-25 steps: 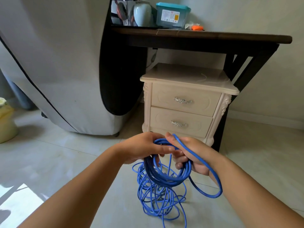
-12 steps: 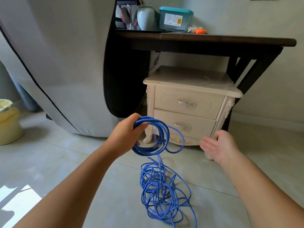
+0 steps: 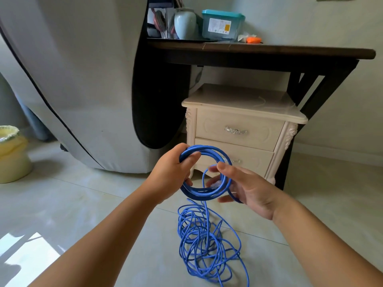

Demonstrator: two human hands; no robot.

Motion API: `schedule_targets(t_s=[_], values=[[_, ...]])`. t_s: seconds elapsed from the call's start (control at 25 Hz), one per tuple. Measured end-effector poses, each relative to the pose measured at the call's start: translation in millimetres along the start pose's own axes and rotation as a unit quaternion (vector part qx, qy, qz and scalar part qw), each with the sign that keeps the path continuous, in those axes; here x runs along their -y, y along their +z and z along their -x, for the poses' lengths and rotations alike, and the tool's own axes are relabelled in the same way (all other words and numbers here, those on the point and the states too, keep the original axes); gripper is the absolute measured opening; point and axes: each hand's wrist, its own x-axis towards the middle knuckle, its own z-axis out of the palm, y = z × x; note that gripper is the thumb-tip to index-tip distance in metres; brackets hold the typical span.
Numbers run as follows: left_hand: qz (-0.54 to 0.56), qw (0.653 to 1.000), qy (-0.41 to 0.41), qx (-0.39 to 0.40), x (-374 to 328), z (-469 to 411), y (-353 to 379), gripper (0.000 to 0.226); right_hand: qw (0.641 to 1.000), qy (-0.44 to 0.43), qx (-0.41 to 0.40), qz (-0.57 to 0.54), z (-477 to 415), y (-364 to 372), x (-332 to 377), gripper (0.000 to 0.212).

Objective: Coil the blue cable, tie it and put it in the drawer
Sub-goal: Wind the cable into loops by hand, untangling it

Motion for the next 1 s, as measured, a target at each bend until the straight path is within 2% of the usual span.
schedule_targets(t_s=[0.08, 0.12, 0.2, 0.28, 0.36, 0.48, 0.6, 0.68, 0.76, 0.84, 0.88, 1.0], values=[[0.03, 1.0, -0.005, 0.008, 0.9, 1.2, 1.8, 0.016, 0.999, 0.027, 0.0, 0.045, 4.6, -3.2, 3.0, 0.043], [0.041, 0.999, -0.006, 0.007, 1.0, 1.9, 3.9, 0.015, 0.999, 0.026, -0.018, 0.033, 4.3, -2.7, 2.5, 0.033], [0.057, 0.998, -0.015, -0.003, 0.0, 3.9, 11.6, 0.016, 0.994, 0.004, -0.096, -0.049, 0.2, 2.0, -1.2, 0.013], [0.095, 0.995, -0.038, 0.001, -1.3, 5.6, 19.8, 0.018, 0.979, -0.021, -0.155, -0.129, -4.0, 10.3, -2.6, 0.009], [0.124, 0.99, -0.066, 0.028, -3.5, 5.2, 21.2, 0.019, 0.973, -0.042, -0.188, -0.128, -7.1, 13.4, -5.8, 0.014], [0.044, 0.995, -0.062, 0.07, -4.1, 3.2, 11.7, 0.026, 0.974, -0.065, -0.215, 0.003, -9.2, 8.1, -7.7, 0.024], [-0.016, 0.997, 0.007, 0.08, -9.7, 5.8, 11.9, 0.035, 0.974, -0.066, -0.185, 0.114, -8.3, 10.1, -6.8, 0.018], [-0.095, 0.99, 0.06, 0.083, -12.4, 6.6, 19.8, 0.035, 0.966, -0.078, -0.169, 0.182, -7.3, 12.9, -6.6, 0.012], [-0.161, 0.981, 0.061, 0.09, -13.1, 5.2, 23.5, 0.055, 0.95, -0.091, -0.175, 0.241, -5.5, 16.2, -5.5, 0.012], [-0.17, 0.981, 0.036, 0.091, -14.0, 2.3, 23.6, 0.073, 0.94, -0.112, -0.193, 0.256, -2.5, 18.3, -4.0, 0.01], [-0.164, 0.982, 0.03, 0.087, -15.8, 1.9, 23.2, 0.073, 0.94, -0.121, -0.204, 0.246, -2.1, 18.0, -3.7, 0.014], [-0.097, 0.993, -0.007, 0.064, -16.9, 1.5, 23.2, 0.059, 0.959, -0.105, -0.186, 0.184, -3.2, 9.6, -2.0, 0.053]])
